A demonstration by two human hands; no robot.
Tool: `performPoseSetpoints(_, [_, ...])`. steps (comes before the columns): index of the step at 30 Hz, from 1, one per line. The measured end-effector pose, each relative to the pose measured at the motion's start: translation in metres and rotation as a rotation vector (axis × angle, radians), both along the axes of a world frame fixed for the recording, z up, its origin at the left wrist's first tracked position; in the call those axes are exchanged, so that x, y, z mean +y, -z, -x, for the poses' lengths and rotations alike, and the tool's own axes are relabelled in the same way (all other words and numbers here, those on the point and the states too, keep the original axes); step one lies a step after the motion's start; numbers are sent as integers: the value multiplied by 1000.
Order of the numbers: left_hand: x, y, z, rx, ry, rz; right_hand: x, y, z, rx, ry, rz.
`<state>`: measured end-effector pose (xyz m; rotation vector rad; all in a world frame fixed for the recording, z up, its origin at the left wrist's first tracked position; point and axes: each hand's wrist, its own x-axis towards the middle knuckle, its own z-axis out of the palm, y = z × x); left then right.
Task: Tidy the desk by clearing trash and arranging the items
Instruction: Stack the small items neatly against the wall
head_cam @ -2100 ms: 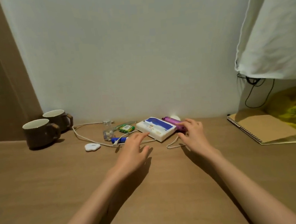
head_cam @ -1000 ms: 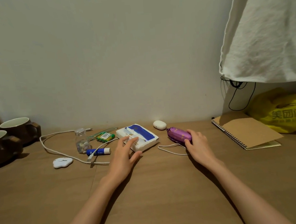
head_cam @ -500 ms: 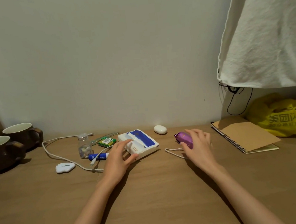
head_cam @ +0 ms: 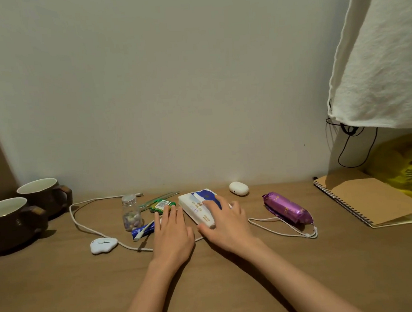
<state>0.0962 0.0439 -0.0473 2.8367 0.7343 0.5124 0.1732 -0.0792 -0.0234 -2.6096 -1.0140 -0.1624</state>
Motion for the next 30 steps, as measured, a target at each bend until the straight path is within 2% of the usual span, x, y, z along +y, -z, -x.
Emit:
performPoseSetpoints(3, [0,0,-5,40,-32,13,-1,-2,-10,67,2,-46])
performPoseSetpoints(9, [1,-4,-5,30,-43,66,-5,-30,-37,324,-39,-329])
performPoseSetpoints(11, [2,-5,-4,28,-53,70,-3,-33,-44,356,-60,-302])
performPoseSetpoints(20, [10,-3,-4,47,-24,48,11,-39,-64,280,-146,-68])
performPoseSetpoints(30, [20,-4,2,-185,151,86,22,-35,-82,301,-227,22])
